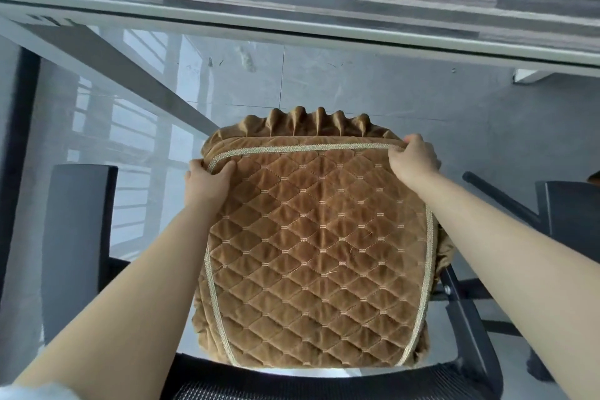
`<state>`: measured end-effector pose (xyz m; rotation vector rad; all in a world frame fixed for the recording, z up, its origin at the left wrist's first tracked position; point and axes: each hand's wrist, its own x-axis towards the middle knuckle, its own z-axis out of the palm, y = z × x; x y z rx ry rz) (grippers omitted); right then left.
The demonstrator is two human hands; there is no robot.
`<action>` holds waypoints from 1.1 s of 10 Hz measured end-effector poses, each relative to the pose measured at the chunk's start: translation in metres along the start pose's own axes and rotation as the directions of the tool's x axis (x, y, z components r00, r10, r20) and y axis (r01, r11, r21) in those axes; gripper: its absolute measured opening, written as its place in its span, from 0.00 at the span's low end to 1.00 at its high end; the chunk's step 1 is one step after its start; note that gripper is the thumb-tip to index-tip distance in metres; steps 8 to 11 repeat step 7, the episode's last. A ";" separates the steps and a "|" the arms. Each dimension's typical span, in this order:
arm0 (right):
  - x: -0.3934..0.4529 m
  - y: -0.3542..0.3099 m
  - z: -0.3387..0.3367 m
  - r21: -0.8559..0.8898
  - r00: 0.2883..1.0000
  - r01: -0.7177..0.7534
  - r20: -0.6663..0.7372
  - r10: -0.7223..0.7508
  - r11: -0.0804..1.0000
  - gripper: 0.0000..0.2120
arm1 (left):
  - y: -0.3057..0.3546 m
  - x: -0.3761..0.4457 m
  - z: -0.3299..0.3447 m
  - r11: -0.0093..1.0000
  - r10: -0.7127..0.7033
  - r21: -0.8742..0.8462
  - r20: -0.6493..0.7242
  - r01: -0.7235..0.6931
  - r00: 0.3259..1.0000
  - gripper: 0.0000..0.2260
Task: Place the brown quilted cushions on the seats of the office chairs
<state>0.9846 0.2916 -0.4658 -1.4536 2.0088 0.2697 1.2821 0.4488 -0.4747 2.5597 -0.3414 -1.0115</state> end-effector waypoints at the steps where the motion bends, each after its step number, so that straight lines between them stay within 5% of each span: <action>1: -0.011 0.023 0.009 0.022 0.989 -0.149 0.001 0.149 0.989 0.26 | -0.008 -0.009 0.004 0.998 0.053 0.035 -0.001 -0.053 0.999 0.31; 4: -0.019 0.038 0.015 0.032 0.986 -0.167 0.022 0.167 0.985 0.31 | -0.013 -0.001 0.001 0.996 0.077 0.030 0.047 -0.079 0.996 0.33; 5: -0.033 0.046 0.009 0.006 0.995 -0.088 0.052 0.087 0.996 0.33 | -0.016 -0.016 0.000 0.984 0.148 0.095 0.026 -0.150 0.989 0.37; 7: -0.094 0.061 -0.016 -0.132 0.981 0.103 0.177 -0.079 0.986 0.29 | -0.021 -0.079 -0.015 0.940 0.152 0.264 0.242 -0.216 0.958 0.41; 11: -0.094 0.061 -0.016 -0.132 0.981 0.103 0.177 -0.079 0.986 0.29 | -0.021 -0.079 -0.015 0.940 0.152 0.264 0.242 -0.216 0.958 0.41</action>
